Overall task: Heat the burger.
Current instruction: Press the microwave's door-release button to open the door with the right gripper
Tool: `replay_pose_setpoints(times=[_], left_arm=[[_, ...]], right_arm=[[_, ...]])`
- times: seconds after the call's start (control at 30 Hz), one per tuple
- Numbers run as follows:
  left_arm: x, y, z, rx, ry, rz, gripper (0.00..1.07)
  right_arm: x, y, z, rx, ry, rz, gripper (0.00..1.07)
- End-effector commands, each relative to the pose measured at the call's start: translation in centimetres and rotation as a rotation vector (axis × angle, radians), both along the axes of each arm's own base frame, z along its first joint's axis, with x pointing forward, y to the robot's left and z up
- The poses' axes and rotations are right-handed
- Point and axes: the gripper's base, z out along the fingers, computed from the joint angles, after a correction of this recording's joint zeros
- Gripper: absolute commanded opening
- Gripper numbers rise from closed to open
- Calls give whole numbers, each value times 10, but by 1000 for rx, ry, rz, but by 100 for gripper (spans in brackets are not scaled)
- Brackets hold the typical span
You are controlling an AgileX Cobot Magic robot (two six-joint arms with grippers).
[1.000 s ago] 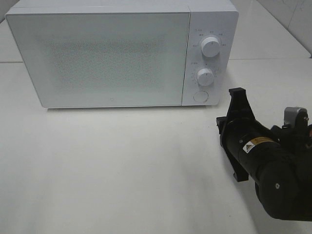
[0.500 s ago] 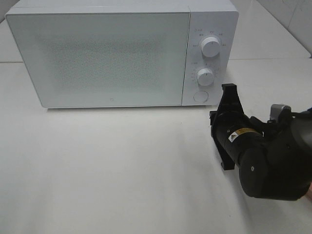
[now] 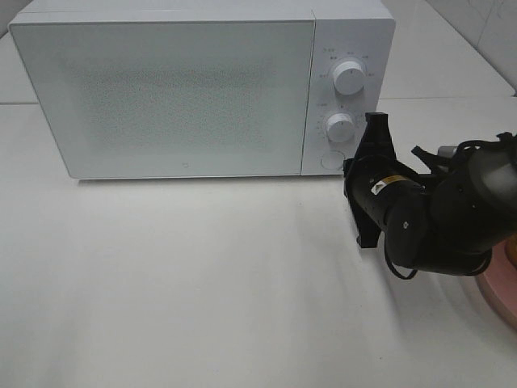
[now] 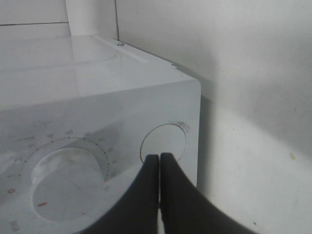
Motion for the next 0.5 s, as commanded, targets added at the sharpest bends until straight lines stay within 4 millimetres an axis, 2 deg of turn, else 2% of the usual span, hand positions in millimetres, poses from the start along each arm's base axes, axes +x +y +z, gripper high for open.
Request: replay_pose_setpoints(times=[0.03, 0.3, 0.5], left_arm=[[-3, 0, 0, -2, -20, -5, 100], [-3, 0, 0, -2, -20, -5, 100], [-3, 0, 0, -2, -20, -5, 100]], right_arm=[[8, 6, -3, 7, -7, 25, 0], [20, 12, -3, 12, -34, 23, 0], [25, 12, -14, 28, -16, 11, 0]])
